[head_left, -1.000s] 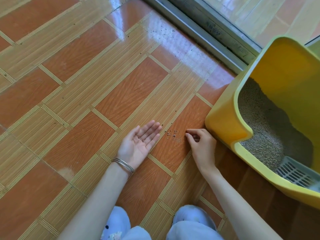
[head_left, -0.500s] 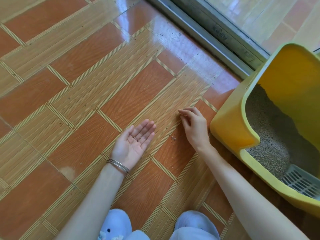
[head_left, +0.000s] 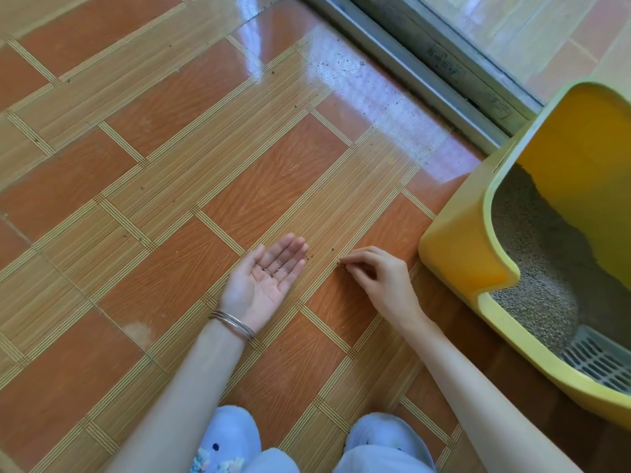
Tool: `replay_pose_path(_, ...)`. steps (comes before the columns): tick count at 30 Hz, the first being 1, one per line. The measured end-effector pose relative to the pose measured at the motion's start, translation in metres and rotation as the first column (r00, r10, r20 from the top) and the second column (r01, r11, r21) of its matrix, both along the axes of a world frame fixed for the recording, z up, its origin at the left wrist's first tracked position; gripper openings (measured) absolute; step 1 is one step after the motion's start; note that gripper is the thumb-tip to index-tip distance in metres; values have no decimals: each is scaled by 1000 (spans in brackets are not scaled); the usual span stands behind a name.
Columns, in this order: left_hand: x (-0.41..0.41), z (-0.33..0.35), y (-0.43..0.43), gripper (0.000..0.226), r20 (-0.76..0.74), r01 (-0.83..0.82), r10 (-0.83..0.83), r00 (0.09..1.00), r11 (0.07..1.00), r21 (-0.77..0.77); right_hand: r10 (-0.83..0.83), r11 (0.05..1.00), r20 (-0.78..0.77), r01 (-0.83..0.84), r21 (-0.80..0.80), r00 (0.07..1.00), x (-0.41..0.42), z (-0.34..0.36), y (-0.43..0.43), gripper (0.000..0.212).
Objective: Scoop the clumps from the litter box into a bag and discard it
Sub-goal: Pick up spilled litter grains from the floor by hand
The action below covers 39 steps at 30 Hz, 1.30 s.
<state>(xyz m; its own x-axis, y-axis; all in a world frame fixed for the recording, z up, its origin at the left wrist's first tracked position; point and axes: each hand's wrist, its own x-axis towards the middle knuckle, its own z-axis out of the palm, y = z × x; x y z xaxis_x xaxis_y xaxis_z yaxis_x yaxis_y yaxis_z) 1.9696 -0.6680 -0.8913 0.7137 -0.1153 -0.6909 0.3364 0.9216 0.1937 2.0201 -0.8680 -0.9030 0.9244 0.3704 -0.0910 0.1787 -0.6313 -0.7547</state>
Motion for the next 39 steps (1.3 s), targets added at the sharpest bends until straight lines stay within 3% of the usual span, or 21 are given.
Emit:
replay_pose_path(5,-1,0,0,40,3,7,-7,1000,1000,8,-159,987,-8,160,32,987,-2,3,-11,21)
replay_pose_path(11,-3,-2,-3,41,-1,15,-15,1000,1000,4,-42,994,23,44,-102,999,-8,-3,-4,35)
replay_pose_path(19,-5,-2,-6,42,-12,29,-29,999,1000,-3,-76,982,192,106,-153,978,-13,-10,10,11)
replay_pose_path(25,-5,-4,-7,42,-13,33,-33,999,999,-4,32,953,293,59,-297,956,-12,-13,14,3)
replay_pose_path(31,-5,-4,-8,41,-8,43,-43,999,999,0,135,870,378,73,-487,916,-16,-20,24,14)
replay_pose_path(34,-6,-4,-9,41,1,51,-51,999,999,-3,139,871,376,68,-487,916,-15,-19,26,18)
replay_pose_path(39,-6,-5,-13,41,-19,65,-65,998,998,-5,188,911,277,-61,-409,942,-10,-16,15,5)
